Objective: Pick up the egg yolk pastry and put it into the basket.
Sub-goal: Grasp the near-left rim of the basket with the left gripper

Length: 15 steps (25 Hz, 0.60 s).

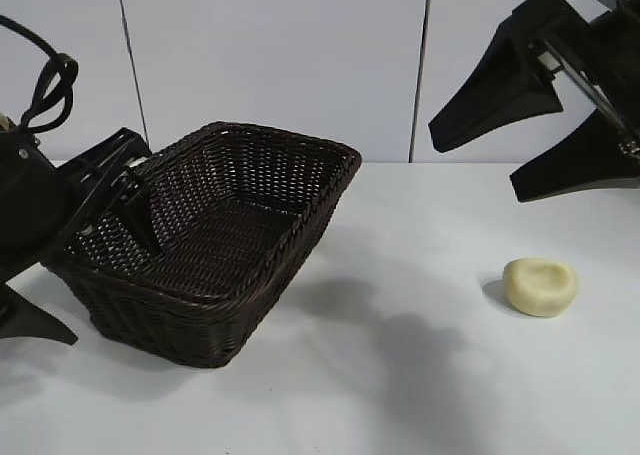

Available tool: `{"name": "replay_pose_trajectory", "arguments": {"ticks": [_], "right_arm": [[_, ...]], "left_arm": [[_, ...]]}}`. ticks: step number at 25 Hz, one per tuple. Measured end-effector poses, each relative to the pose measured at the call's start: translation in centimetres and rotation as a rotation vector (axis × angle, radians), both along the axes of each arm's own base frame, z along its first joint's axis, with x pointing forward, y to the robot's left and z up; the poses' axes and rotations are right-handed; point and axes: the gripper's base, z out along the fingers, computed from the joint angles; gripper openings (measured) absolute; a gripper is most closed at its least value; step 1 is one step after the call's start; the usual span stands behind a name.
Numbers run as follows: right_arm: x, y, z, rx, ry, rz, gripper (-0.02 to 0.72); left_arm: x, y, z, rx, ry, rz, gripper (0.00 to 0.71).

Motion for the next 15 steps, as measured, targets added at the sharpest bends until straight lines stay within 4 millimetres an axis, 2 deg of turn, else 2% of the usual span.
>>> {"name": "replay_pose_trajectory", "arguments": {"ticks": [7, 9, 11, 14, 15], "right_arm": [[0.0, 0.0, 0.0, 0.0, 0.0, 0.0, 0.663], [0.0, 0.0, 0.0, 0.0, 0.0, 0.0, 0.663], [0.0, 0.0, 0.0, 0.001, 0.0, 0.0, 0.663], [0.0, 0.0, 0.0, 0.001, 0.0, 0.0, 0.663], [0.0, 0.0, 0.0, 0.001, 0.0, 0.0, 0.663]], "left_arm": [[0.5, -0.3, -1.6, 0.007, 0.009, 0.014, 0.591], [0.5, -0.3, -1.6, 0.007, 0.007, 0.015, 0.56], [0.5, -0.3, -1.6, 0.005, 0.008, 0.017, 0.465], [0.5, -0.3, -1.6, 0.004, 0.008, 0.019, 0.234], [0.5, -0.3, -1.6, -0.001, 0.011, 0.027, 0.178]]}}
